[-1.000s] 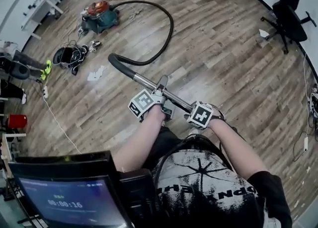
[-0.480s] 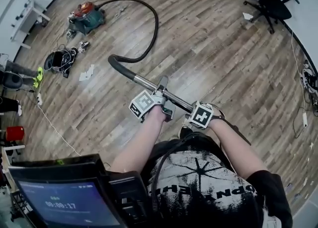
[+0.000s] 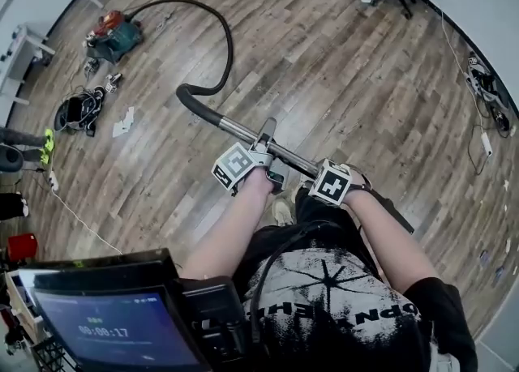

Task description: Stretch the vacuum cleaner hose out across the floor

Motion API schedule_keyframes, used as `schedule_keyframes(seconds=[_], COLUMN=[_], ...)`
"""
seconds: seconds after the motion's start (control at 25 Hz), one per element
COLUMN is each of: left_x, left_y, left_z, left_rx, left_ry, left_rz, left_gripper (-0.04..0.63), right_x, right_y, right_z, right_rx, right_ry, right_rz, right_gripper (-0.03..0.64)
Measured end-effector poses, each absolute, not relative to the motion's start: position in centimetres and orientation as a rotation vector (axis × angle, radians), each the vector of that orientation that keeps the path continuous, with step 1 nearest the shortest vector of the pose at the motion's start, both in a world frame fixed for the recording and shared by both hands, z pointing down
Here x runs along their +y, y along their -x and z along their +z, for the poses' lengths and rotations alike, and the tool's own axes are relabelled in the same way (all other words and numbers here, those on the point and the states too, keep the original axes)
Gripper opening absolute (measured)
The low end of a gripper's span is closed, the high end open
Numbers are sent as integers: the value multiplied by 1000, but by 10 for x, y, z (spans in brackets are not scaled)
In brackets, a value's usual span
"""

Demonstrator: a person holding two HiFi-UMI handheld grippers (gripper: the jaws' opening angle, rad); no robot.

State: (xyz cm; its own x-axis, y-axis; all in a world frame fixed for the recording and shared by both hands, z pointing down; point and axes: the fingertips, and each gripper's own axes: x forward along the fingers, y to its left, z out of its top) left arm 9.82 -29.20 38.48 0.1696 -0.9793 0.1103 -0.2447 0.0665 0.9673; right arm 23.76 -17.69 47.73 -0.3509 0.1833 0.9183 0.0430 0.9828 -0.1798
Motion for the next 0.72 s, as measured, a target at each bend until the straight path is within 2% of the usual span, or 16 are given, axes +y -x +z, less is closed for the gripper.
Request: schedule_keyframes(seconds=[0.44,0.72], left_x=[-278,-257], left_y=[-163,-225], left_z=[366,367], left_rx=[-1293,-1316], left_ry=[-1437,-1434], left_rz=[-889,-911], left_gripper=[44,44], right_x=[-161,-147], right_y=[-300,-365], right_z=[469,472], right_rx=[-1955,-1959], right_ry=[130,144], right_rz=[131,95], right_gripper=[86,86])
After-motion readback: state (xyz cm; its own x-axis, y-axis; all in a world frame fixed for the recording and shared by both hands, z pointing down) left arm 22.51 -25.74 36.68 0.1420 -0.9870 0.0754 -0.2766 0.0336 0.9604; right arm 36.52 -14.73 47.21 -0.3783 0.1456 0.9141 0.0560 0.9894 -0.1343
